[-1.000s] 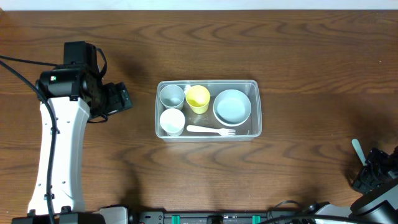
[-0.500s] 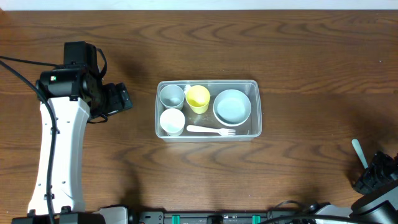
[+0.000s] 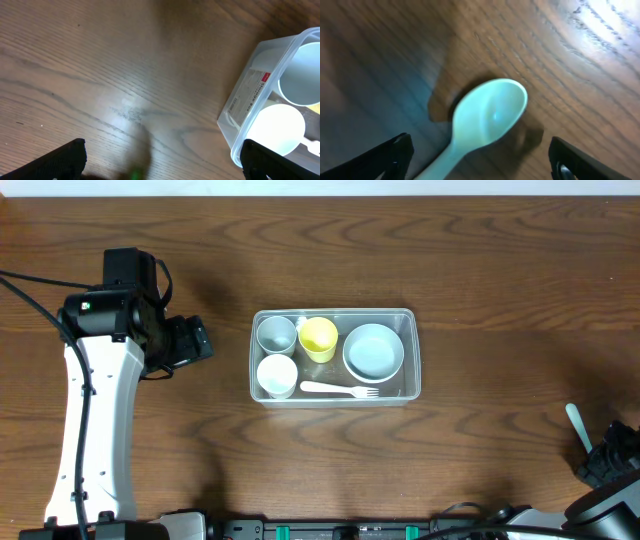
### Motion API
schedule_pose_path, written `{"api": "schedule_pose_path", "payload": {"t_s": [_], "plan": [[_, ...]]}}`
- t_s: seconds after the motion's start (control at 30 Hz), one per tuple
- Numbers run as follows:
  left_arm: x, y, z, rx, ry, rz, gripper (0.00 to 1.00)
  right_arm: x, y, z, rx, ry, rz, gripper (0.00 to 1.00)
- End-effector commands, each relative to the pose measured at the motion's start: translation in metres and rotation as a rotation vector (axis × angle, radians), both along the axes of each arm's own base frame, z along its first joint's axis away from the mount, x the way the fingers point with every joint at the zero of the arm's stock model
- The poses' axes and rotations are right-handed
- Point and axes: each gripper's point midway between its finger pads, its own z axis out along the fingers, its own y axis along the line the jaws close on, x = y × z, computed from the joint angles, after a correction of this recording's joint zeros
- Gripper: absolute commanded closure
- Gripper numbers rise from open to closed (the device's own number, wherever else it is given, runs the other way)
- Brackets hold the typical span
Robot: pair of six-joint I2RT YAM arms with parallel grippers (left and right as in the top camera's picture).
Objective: Pack container
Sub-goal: 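Lower the right gripper over the light blue spoon to grasp it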
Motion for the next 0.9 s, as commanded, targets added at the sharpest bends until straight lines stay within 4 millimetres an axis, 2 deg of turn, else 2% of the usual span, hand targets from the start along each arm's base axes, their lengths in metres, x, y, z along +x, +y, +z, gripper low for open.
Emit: {"api": "schedule_pose_path", "payload": {"t_s": [0.0, 0.37, 0.7, 0.83, 0.87], "plan": [[-0.003, 0.002, -0.003, 0.003, 0.016, 0.012, 0.02, -0.003, -0.005, -0.006, 0.004, 0.019, -0.027, 0.13], [-0.003, 0.002, -0.003, 0.002, 0.016, 0.012, 0.02, 0.004, 0.019, -0.041, 0.158, 0.025, 0.007, 0.15], [-0.005, 0.002, -0.004, 0.002, 0.024, 0.012, 0.02, 0.01, 0.024, -0.042, 0.181, 0.002, 0.063, 0.22], [-0.005, 0.002, -0.004, 0.002, 0.023, 0.012, 0.02, 0.018, 0.029, -0.041, 0.21, -0.048, 0.066, 0.3], [-0.005, 0.002, -0.004, 0.002, 0.023, 0.012, 0.02, 0.02, 0.029, -0.041, 0.214, -0.062, 0.067, 0.34]]}}
